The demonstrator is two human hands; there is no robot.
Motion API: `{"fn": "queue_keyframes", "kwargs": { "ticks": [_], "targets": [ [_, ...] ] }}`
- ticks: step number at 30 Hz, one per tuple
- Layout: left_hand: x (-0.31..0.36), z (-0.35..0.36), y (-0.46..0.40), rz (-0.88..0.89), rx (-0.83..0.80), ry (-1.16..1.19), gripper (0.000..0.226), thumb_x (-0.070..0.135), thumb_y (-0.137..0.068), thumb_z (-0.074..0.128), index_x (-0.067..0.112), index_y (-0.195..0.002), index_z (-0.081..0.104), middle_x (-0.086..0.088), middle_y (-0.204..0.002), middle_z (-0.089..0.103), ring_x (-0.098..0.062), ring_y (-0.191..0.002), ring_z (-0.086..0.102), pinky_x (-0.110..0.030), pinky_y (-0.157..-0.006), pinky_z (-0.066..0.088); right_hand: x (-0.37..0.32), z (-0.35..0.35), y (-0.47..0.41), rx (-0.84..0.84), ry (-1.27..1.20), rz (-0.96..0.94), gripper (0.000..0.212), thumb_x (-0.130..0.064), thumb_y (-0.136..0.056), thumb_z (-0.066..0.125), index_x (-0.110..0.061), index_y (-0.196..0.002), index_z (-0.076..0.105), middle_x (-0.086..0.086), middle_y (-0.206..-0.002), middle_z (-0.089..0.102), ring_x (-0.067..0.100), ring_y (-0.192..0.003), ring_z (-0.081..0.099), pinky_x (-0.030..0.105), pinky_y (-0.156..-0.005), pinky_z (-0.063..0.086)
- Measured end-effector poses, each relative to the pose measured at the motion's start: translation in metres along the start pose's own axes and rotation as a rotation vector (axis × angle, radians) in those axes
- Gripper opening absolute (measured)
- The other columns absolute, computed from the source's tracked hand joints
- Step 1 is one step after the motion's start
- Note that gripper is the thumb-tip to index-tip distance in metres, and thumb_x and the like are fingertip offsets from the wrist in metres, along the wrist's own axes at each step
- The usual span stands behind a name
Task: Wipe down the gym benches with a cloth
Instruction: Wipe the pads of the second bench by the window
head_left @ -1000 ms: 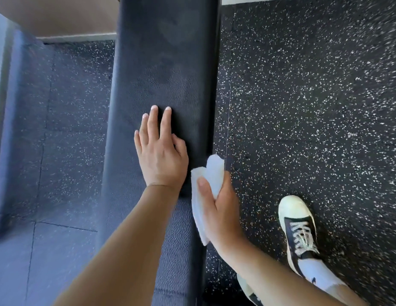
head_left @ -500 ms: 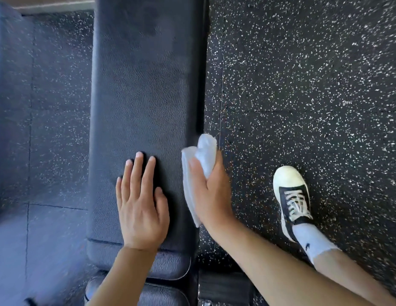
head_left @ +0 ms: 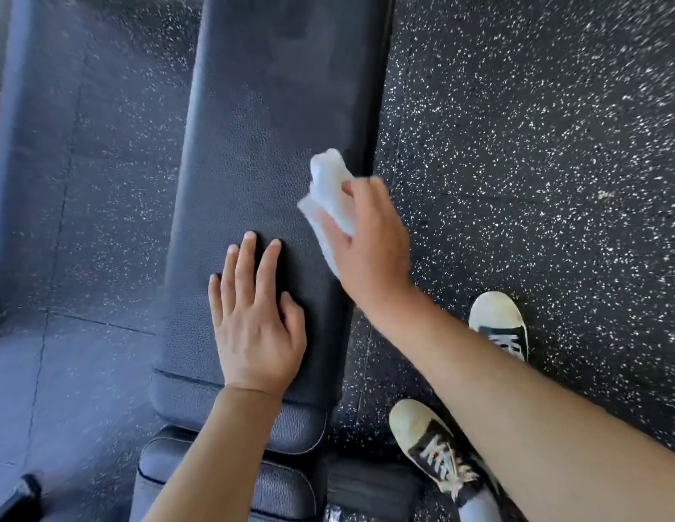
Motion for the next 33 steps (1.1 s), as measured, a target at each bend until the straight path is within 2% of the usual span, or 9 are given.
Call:
{"fn": "queue_keyframes", "kwargs": {
  "ticks": [4, 9, 12, 16, 20, 23, 26, 28, 33],
  "targets": [
    [-0.027, -0.007, -0.003, -0.15, 0.018, 0.017, 0.068, 0.04, -0.094, 0.044, 0.027, -0.16, 0.034, 0.002, -0.173, 0.023, -0.024, -0.161, 0.016, -0.053, -0.13, 0.015, -0.053, 0.026, -0.075, -0.039, 0.346, -0.221, 0.039, -0.048, -0.092, 0.071, -0.014, -0.107, 0.064, 0.005, -0.112, 0.057, 0.028, -0.099, 0.057, 0.042, -0.075, 0.046],
    [-0.088, -0.021, 0.001, -0.493, 0.146, 0.139, 0.066, 0.037, -0.097, 0.046, 0.017, -0.159, 0.037, -0.014, -0.167, 0.033, -0.034, -0.154, 0.03, -0.053, -0.127, 0.022, -0.117, 0.107, 0.016, -0.325, 0.406, -0.594, 0.018, -0.025, -0.086, 0.075, -0.016, -0.1, 0.068, 0.004, -0.106, 0.063, 0.027, -0.094, 0.06, 0.042, -0.075, 0.051],
    [-0.087, -0.024, 0.007, -0.533, 0.191, 0.157, 0.066, 0.026, -0.094, 0.052, 0.005, -0.156, 0.04, -0.019, -0.162, 0.04, -0.039, -0.149, 0.036, -0.048, -0.125, 0.023, -0.126, 0.121, 0.048, -0.445, 0.352, -0.772, 0.014, -0.021, -0.085, 0.075, -0.014, -0.092, 0.066, 0.005, -0.094, 0.061, 0.026, -0.082, 0.059, 0.04, -0.064, 0.05],
    [-0.087, -0.028, 0.002, -0.515, 0.192, 0.153, 0.066, 0.026, -0.087, 0.049, 0.014, -0.152, 0.045, -0.013, -0.16, 0.041, -0.037, -0.144, 0.041, -0.05, -0.123, 0.028, -0.13, 0.108, -0.013, -0.475, 0.439, -1.064, 0.019, -0.027, -0.087, 0.078, -0.012, -0.097, 0.072, 0.008, -0.093, 0.063, 0.027, -0.078, 0.062, 0.04, -0.057, 0.051],
    [-0.09, -0.025, 0.0, -0.528, 0.169, 0.126, 0.067, 0.029, -0.085, 0.05, 0.015, -0.15, 0.048, -0.014, -0.159, 0.041, -0.041, -0.143, 0.042, -0.056, -0.121, 0.03, -0.12, 0.086, -0.18, -0.285, 0.556, -0.735, 0.049, -0.057, -0.098, 0.053, -0.016, -0.121, 0.066, 0.01, -0.103, 0.058, 0.034, -0.095, 0.061, 0.045, -0.069, 0.051],
    [-0.087, -0.029, -0.003, -0.528, 0.167, 0.127, 0.067, 0.029, -0.084, 0.05, 0.011, -0.149, 0.052, -0.018, -0.158, 0.043, -0.044, -0.141, 0.043, -0.059, -0.119, 0.032, -0.112, 0.082, -0.244, -0.216, 0.598, -0.521, 0.048, -0.051, -0.102, 0.045, -0.008, -0.12, 0.059, 0.014, -0.117, 0.055, 0.04, -0.103, 0.058, 0.048, -0.076, 0.048],
    [-0.089, -0.027, -0.002, -0.537, 0.146, 0.122, 0.067, 0.029, -0.085, 0.05, 0.011, -0.149, 0.052, -0.019, -0.158, 0.043, -0.046, -0.142, 0.042, -0.061, -0.119, 0.032, -0.135, 0.109, -0.2, -0.262, 0.697, -0.534, 0.036, -0.041, -0.106, 0.05, -0.016, -0.13, 0.055, 0.008, -0.118, 0.055, 0.031, -0.103, 0.059, 0.042, -0.074, 0.044],
    [-0.09, -0.026, 0.001, -0.542, 0.139, 0.125, 0.067, 0.028, -0.084, 0.052, 0.011, -0.149, 0.051, -0.019, -0.158, 0.042, -0.047, -0.142, 0.041, -0.062, -0.118, 0.032, -0.147, 0.138, -0.136, -0.436, 0.679, -0.649, 0.033, -0.036, -0.103, 0.056, -0.018, -0.131, 0.057, 0.006, -0.114, 0.058, 0.028, -0.098, 0.059, 0.039, -0.071, 0.043],
    [-0.092, -0.025, 0.0, -0.562, 0.118, 0.18, 0.065, 0.03, -0.084, 0.053, 0.01, -0.145, 0.052, -0.02, -0.158, 0.042, -0.046, -0.144, 0.039, -0.063, -0.12, 0.03, -0.169, 0.165, -0.001, -0.749, 0.532, -0.925, 0.018, -0.027, -0.093, 0.065, -0.015, -0.105, 0.07, 0.004, -0.098, 0.063, 0.025, -0.083, 0.061, 0.04, -0.067, 0.051]
  ]
}}
Point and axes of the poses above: each hand's wrist, its own y-axis away from the middle knuckle, its own z-axis out of the palm, x = y × z, the point moved 10 cm from there along -y, towards the middle knuckle
